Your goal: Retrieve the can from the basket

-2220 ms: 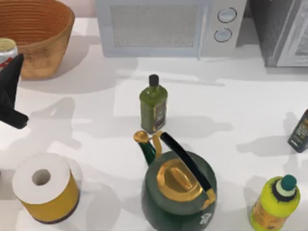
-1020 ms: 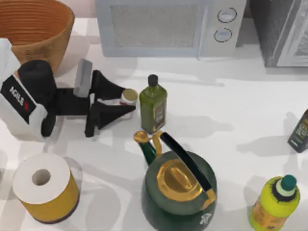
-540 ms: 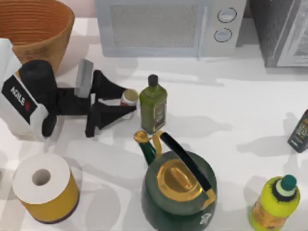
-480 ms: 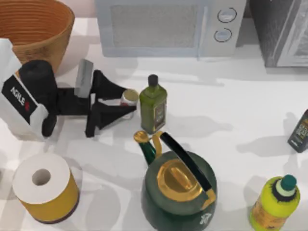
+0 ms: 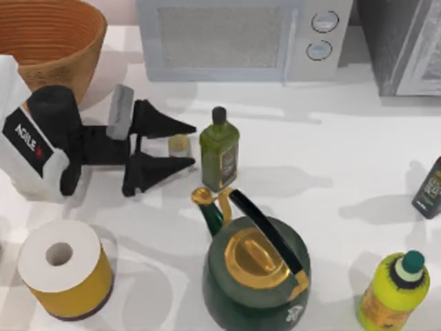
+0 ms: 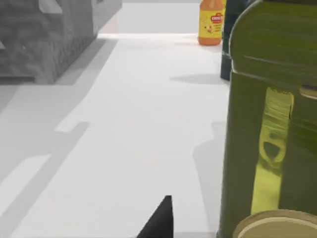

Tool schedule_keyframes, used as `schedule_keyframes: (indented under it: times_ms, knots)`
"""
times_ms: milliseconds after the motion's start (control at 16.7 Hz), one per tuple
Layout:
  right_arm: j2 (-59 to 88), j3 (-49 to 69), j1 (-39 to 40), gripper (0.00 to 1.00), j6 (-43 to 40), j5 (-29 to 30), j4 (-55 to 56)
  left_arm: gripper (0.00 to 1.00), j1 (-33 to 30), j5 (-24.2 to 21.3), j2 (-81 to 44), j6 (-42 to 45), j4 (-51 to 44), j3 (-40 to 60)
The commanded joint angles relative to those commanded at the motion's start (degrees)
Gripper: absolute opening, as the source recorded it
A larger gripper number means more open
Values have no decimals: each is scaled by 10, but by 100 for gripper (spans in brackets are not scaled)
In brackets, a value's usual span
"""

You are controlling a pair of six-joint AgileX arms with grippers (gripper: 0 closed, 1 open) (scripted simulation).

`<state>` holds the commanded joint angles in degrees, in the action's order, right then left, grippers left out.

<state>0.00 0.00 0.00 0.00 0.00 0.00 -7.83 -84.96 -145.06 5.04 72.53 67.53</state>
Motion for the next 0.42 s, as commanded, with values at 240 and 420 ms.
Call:
schedule_keyframes:
  times_ms: [240,420]
  knots:
    - [0,0,0,100,0,0,0,100,0,0,0,0,0,0]
    - [0,0,0,100,0,0,0,100,0,0,0,0,0,0]
